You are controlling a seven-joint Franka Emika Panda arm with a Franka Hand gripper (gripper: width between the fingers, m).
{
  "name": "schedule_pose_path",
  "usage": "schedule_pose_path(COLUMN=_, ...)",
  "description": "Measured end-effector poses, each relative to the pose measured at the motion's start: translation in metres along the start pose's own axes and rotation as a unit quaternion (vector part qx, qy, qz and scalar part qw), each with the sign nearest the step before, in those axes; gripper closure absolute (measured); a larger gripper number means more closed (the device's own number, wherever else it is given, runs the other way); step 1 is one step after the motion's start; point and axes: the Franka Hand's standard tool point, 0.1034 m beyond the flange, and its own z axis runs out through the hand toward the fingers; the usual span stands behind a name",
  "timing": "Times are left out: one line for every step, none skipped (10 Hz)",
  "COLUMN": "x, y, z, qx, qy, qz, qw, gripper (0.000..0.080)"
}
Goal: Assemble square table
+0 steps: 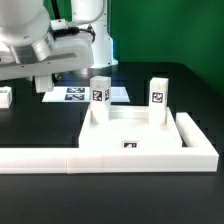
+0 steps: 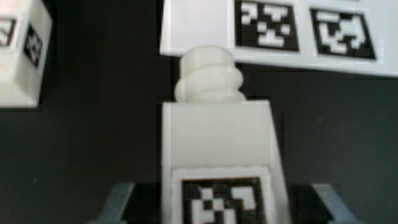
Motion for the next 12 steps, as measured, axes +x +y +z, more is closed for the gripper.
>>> schedule_pose_path(x=-0.001, y=0.001, z=0.000, qx=-0.002, qy=0.023, qz=0.000, qw=1.000, gripper=0.0512)
schedule_pose_path(x=0.006, y=0.001, z=-0.003, qx=0.001, qy=0.054, qz=0.003, qw=0.999, gripper=0.0512)
schedule_pose_path(x=0.009, y=0.000, z=-0.011, qx=0.001, qy=0.070, qz=0.004, qw=0.998, gripper=0.0512)
schedule_pose_path(x=0.018, y=0.000, z=-0.022, qx=0.000, qy=0.106, qz=0.008, qw=0.994, gripper=0.0512)
schedule_pose_path(x=0.023, y=-0.002, z=-0.030, qx=0.000, qy=0.128, qz=0.010, qw=0.992, gripper=0.0512)
schedule_pose_path(x=0.032, y=-0.003, z=-0.041, qx=-0.006, qy=0.168, qz=0.014, qw=0.986, gripper=0.0512)
schedule_pose_path(x=0.038, y=-0.006, z=-0.049, qx=-0.013, qy=0.204, qz=0.016, qw=0.979, gripper=0.0512)
schedule_pose_path(x=0.043, y=-0.008, z=-0.057, qx=-0.022, qy=0.237, qz=0.016, qw=0.971, gripper=0.0512)
schedule_pose_path(x=0.053, y=-0.009, z=-0.066, qx=-0.040, qy=0.281, qz=0.009, qw=0.959, gripper=0.0512)
schedule_pose_path(x=0.060, y=-0.009, z=-0.068, qx=-0.072, qy=0.323, qz=-0.011, qw=0.944, gripper=0.0512)
schedule_pose_path(x=0.059, y=-0.005, z=-0.066, qx=-0.081, qy=0.347, qz=-0.010, qw=0.934, gripper=0.0512)
schedule_pose_path(x=0.060, y=0.002, z=-0.069, qx=-0.097, qy=0.370, qz=-0.012, qw=0.924, gripper=0.0512)
